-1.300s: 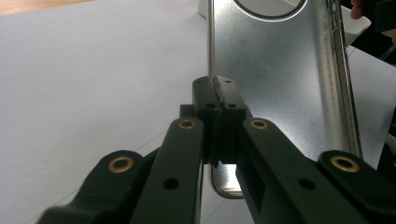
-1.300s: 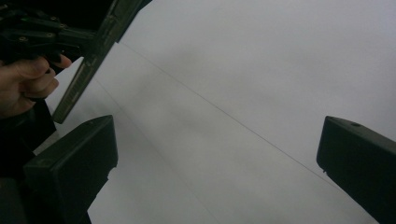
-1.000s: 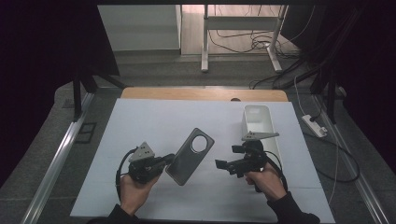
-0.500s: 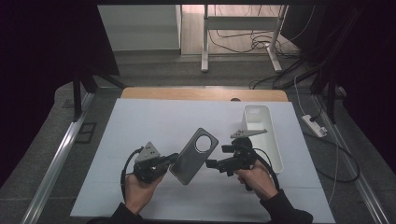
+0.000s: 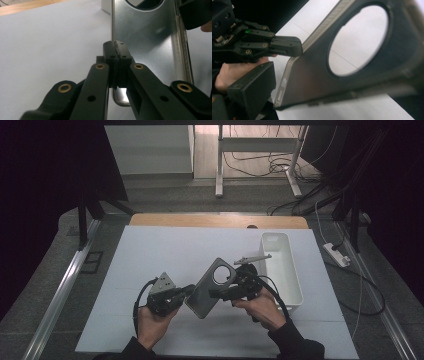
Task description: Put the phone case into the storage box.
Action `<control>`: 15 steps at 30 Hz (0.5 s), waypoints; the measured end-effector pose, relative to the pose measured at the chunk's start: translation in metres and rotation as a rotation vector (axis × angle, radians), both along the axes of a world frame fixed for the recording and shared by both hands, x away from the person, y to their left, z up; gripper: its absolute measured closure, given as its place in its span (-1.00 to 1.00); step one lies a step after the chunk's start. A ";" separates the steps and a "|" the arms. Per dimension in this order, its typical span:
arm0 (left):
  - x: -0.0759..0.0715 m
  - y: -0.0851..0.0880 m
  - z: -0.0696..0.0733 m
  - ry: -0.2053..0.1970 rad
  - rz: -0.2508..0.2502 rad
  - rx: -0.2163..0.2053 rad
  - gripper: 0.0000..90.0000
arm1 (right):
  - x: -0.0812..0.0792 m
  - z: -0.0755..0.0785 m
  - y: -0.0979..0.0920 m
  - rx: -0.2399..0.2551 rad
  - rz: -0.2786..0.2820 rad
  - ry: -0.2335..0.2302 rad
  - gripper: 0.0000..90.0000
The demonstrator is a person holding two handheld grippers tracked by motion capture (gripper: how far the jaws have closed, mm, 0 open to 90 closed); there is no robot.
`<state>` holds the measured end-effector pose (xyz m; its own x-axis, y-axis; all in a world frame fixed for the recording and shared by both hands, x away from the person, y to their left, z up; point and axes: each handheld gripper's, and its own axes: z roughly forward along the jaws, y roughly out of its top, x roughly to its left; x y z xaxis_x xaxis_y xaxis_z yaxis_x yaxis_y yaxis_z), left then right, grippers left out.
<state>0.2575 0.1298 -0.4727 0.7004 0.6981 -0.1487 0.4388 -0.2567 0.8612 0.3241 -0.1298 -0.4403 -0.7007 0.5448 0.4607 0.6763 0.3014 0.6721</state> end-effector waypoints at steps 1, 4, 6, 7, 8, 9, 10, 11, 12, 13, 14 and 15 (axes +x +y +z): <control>0.000 0.000 0.000 -0.002 -0.001 0.001 0.98 | 0.001 0.000 0.001 0.005 -0.010 0.007 -0.92; -0.001 0.000 0.001 -0.005 0.000 0.001 0.98 | 0.001 -0.001 0.002 -0.003 -0.020 0.013 -0.71; -0.001 0.000 0.001 -0.012 0.001 0.001 0.98 | 0.002 -0.002 0.002 0.014 -0.015 0.032 -0.37; -0.001 0.000 0.001 -0.012 -0.001 0.000 0.98 | 0.002 -0.002 0.002 0.020 -0.008 0.035 -0.26; -0.002 0.000 0.001 -0.016 0.000 0.001 0.98 | 0.002 -0.002 0.002 0.025 -0.005 0.038 -0.17; -0.002 0.000 0.002 -0.019 0.000 0.000 0.98 | 0.003 -0.003 0.002 0.036 0.000 0.046 -0.02; -0.002 0.000 0.002 -0.023 0.000 -0.001 0.98 | 0.003 -0.003 0.002 0.053 0.015 0.059 0.09; -0.003 0.000 0.002 -0.025 0.001 -0.002 0.98 | 0.003 -0.004 0.002 0.059 0.020 0.068 0.20; -0.003 0.000 0.002 -0.025 0.001 -0.002 0.98 | 0.003 -0.004 0.002 0.059 0.020 0.068 0.20; -0.003 0.000 0.002 -0.028 -0.001 -0.001 0.98 | 0.003 -0.004 0.002 0.069 0.029 0.073 0.35; -0.003 0.001 0.002 -0.030 -0.001 -0.002 0.98 | 0.003 -0.005 0.002 0.078 0.033 0.081 0.43; -0.003 0.001 0.002 -0.030 -0.003 -0.001 0.98 | 0.003 -0.005 0.002 0.090 0.034 0.091 0.52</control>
<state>0.2542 0.1305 -0.4703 0.7067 0.6958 -0.1283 0.4119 -0.2572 0.8742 0.3270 -0.1275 -0.4453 -0.6713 0.4752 0.5689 0.7260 0.2669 0.6337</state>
